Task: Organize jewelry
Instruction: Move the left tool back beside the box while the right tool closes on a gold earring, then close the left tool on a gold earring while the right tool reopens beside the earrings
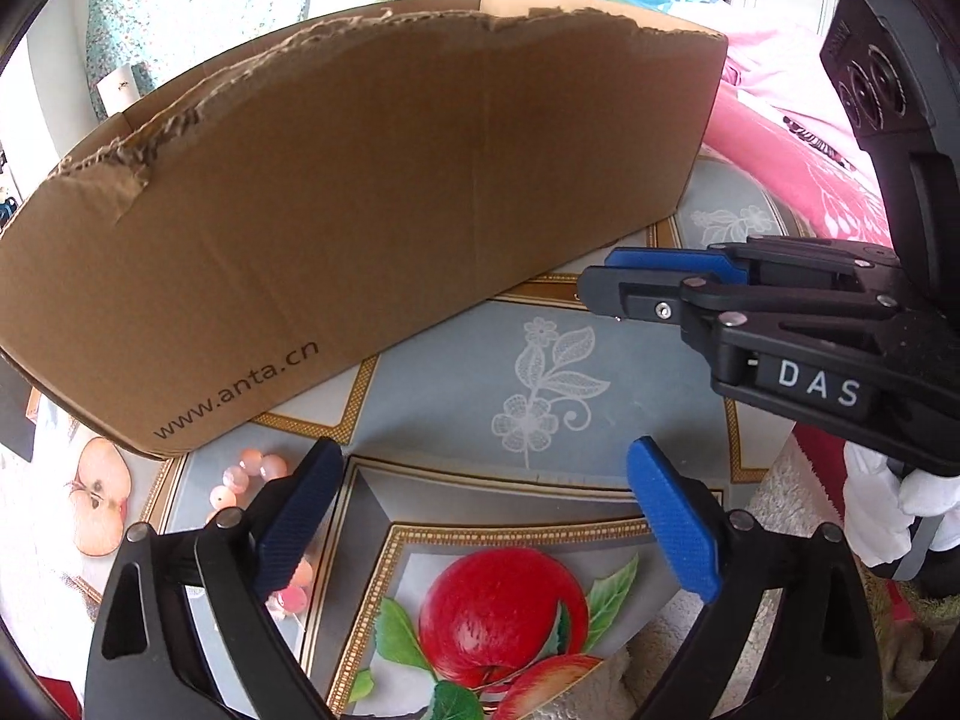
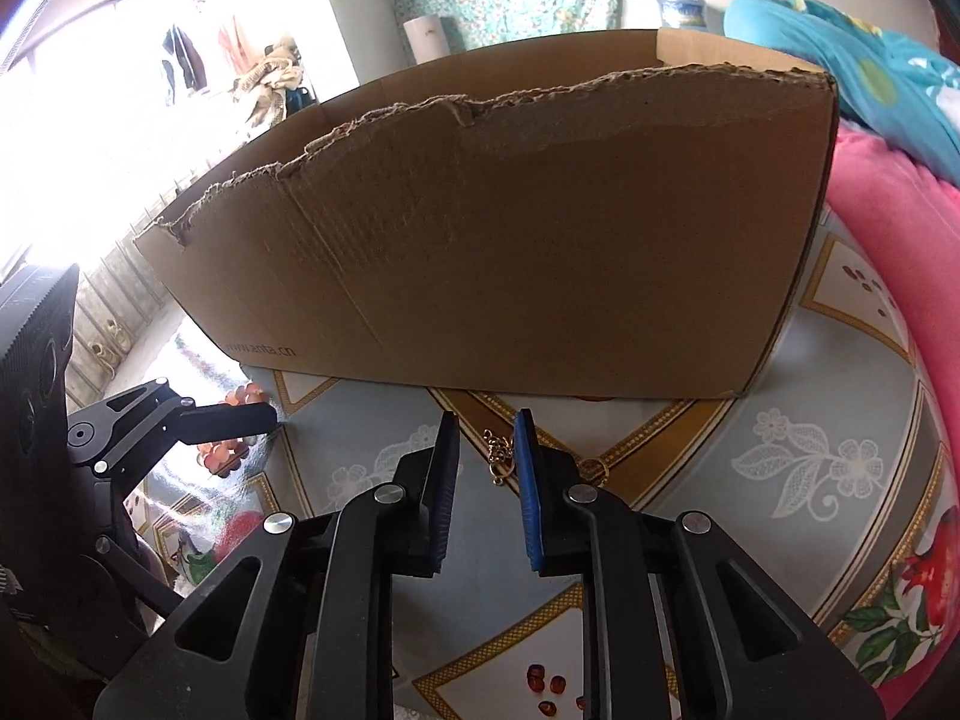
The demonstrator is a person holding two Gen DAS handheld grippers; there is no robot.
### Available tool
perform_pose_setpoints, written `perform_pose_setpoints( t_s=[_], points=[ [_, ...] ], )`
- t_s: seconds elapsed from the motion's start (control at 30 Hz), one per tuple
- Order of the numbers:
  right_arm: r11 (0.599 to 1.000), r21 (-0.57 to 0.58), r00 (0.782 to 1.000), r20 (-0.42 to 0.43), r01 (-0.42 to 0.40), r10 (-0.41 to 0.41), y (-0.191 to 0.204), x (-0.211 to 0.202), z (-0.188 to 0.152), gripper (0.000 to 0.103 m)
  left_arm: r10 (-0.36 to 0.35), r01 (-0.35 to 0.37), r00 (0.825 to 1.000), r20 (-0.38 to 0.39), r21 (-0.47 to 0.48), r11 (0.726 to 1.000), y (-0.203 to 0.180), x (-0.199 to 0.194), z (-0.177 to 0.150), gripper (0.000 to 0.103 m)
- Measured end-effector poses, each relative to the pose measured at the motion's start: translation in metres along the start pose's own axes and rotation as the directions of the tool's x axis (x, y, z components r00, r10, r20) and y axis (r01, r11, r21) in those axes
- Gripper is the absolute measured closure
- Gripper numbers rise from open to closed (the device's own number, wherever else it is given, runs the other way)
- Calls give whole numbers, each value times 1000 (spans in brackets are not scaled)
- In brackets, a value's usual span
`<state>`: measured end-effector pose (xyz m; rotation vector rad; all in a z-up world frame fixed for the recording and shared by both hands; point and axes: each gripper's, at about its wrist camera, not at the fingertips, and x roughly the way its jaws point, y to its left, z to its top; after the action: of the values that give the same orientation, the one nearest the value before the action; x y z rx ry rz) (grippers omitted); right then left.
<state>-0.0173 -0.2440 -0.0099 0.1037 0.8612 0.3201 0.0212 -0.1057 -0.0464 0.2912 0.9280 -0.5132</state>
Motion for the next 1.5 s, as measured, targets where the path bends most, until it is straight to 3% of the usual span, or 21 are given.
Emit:
perform_pose_setpoints(
  t_s=[0.4,0.7,0.93,1.13,1.23,1.5],
  points=[
    [987,-127,995,-19,96,-99,17,8,2,102,11,-11,1000,6,-14,1000,-1,3,1,6],
    [1000,5,1000,30,7,-7,-2,-23,10,103,17,-17,999,27,-24,1000,7,-4,-9,6],
    [1000,-10,1000,26,-11,12,1,-37,6,102,17,-16,999,39,-26,1000,8,-5,-13,6],
    [990,20,989,45,-139,138,17,-40,13,102,19,-18,999,50,-26,999,9,-6,-16,6],
    [980,46,981,16,-193,192,21,-32,14,98,21,-19,998,57,-26,999,8,-7,-18,6],
    [983,64,985,10,-172,172,19,-30,14,84,21,-20,998,57,-27,999,7,-6,-20,6]
  ],
)
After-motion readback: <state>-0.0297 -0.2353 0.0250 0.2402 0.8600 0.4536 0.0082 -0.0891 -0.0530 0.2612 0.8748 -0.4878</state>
